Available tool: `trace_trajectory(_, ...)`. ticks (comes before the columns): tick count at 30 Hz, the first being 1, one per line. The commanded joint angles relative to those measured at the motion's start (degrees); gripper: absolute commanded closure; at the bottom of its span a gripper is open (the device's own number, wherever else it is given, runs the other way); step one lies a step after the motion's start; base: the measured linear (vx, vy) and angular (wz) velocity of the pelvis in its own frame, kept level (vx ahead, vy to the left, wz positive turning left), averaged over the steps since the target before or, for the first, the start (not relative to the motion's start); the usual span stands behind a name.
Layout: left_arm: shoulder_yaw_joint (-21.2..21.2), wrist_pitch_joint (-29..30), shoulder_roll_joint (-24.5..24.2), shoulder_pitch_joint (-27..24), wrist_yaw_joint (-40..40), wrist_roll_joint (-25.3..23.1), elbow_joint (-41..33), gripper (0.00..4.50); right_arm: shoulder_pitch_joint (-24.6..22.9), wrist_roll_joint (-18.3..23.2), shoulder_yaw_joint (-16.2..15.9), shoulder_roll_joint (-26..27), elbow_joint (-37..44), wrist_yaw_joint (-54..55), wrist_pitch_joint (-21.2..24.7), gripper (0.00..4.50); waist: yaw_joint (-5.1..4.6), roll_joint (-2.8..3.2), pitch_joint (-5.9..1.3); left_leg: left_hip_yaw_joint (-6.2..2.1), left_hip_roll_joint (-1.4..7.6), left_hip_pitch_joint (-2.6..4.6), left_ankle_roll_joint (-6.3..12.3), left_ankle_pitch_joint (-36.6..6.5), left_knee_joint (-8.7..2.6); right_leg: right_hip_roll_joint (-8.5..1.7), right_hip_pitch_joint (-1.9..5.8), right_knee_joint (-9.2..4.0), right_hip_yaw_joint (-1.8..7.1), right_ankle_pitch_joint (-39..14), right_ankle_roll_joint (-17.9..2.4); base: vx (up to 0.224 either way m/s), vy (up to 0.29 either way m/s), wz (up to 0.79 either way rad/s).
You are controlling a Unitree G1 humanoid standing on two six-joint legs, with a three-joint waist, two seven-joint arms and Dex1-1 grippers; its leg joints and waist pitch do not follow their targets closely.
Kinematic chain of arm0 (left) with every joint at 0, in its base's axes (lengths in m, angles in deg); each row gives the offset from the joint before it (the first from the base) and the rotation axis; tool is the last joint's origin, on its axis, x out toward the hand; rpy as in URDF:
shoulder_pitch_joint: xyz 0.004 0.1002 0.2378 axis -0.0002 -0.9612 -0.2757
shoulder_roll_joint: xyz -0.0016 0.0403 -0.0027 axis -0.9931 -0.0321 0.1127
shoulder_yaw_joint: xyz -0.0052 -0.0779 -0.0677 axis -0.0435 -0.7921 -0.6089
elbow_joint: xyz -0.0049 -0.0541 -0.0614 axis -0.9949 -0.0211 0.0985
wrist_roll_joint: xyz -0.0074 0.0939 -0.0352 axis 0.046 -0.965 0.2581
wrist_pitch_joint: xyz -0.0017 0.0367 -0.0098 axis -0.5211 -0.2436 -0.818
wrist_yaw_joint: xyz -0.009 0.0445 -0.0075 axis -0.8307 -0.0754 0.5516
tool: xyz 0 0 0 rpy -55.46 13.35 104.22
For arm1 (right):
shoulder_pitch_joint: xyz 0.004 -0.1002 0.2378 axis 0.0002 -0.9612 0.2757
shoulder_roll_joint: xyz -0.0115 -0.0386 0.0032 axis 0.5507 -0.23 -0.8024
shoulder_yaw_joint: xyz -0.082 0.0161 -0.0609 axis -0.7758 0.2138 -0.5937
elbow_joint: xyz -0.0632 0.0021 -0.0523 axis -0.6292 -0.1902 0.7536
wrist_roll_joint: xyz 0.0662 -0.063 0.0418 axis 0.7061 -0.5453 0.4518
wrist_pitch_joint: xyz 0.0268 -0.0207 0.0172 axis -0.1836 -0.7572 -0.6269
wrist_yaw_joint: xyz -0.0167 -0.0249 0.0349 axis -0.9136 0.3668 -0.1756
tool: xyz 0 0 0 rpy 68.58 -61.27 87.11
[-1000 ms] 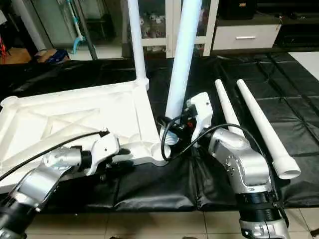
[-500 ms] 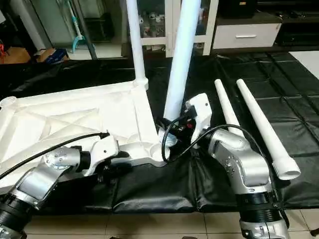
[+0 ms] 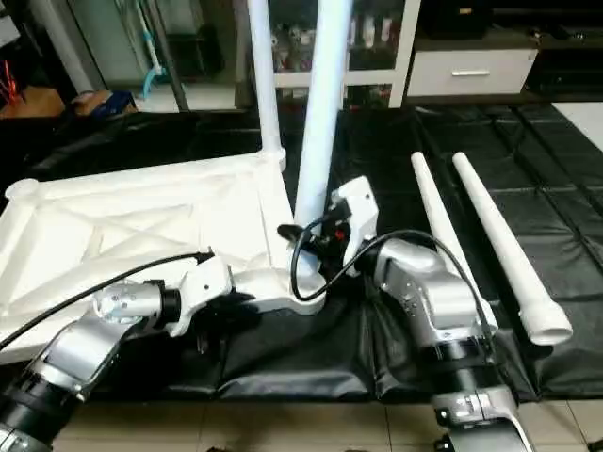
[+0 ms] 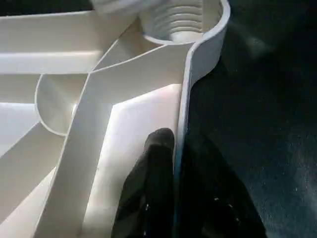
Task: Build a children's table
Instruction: Insert table leg to table base
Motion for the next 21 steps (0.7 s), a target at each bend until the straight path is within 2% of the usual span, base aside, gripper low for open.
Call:
trace_trajectory(1, -0.6, 1.8, 0.4, -1.8, 1.1, 1.0, -0.5, 4.29, 2.1, -0.9, -1.0, -0.2, -1.5, -2.1, -0.3, 2.59, -0.01, -1.70, -3.67, -3.31, 5.71, 1.37, -0.64, -15.4, -5.34, -5.99, 1.36, -4.52, 3.55, -16.0, -11.2, 0.000, 0.000, 0.00)
trace_trajectory(2, -0.6, 1.8, 0.4, -1.8, 1.1, 1.0, -0.5, 4.34, 2.1, -0.9, -1.0, -0.2, -1.5, -2.1, -0.3, 2.59, 0.05, -1.57, -3.67, -3.34, 5.69, 1.08, -0.09, -14.2, -5.24, -6.19, 1.68, -4.35, 3.58, -15.1, -11.4, 0.000, 0.000, 0.00)
trace_trajectory(7, -0.5, 1.3, -0.2, -2.6, 2.2, -0.2, -0.8, 4.49, 2.6, -1.8, -2.5, -1.5, -2.5, -4.2, 0.0, 2.60, 0.14, -1.99, -3.60, -3.20, 5.65, 1.17, 0.65, -14.1, -5.10, -6.19, 1.56, -4.69, 3.60, -17.1, -11.0, 0.000, 0.000, 0.00)
trace_trajectory(10, -0.5, 1.1, -0.4, -2.9, 2.3, -0.4, -1.0, 4.50, 2.6, -1.4, -2.9, -2.5, -2.3, -5.5, 0.8, 2.60, 0.08, -1.93, -3.53, -3.27, 5.68, 1.35, 0.19, -15.3, -5.18, -6.02, 1.40, -4.79, 3.56, -18.7, -10.6, 0.000, 0.000, 0.00)
trace_trajectory(11, -0.5, 1.4, -0.6, -3.1, 2.3, -0.6, -1.3, 4.50, 2.4, -1.3, -3.3, -3.2, -1.8, -6.5, 1.3, 2.60, 0.10, -1.75, -3.49, -3.34, 5.69, 1.38, -0.01, -15.9, -5.24, -6.00, 1.38, -4.80, 3.55, -19.3, -10.5, 0.000, 0.000, 0.00)
trace_trajectory(16, -0.6, 1.9, -0.7, -3.1, 2.4, -1.0, -1.5, 4.50, 1.6, -1.2, -3.6, -5.0, 0.3, -8.7, 2.8, 2.60, -0.10, -2.03, -3.45, -3.41, 5.69, 1.30, -0.13, -16.4, -5.27, -5.99, 1.44, -4.89, 3.59, -19.7, -10.4, 0.000, 0.000, 0.00)
trace_trajectory(21, -0.5, 1.2, -0.5, -2.6, 2.8, -1.3, -0.9, 4.50, 1.4, -1.8, -3.7, -5.7, -0.3, -9.0, 2.1, 2.60, -0.07, -2.04, -3.48, -3.36, 5.68, 1.33, -0.05, -16.2, -5.16, -6.12, 1.38, -4.98, 3.63, -19.8, -10.6, 0.000, 0.000, 0.00)
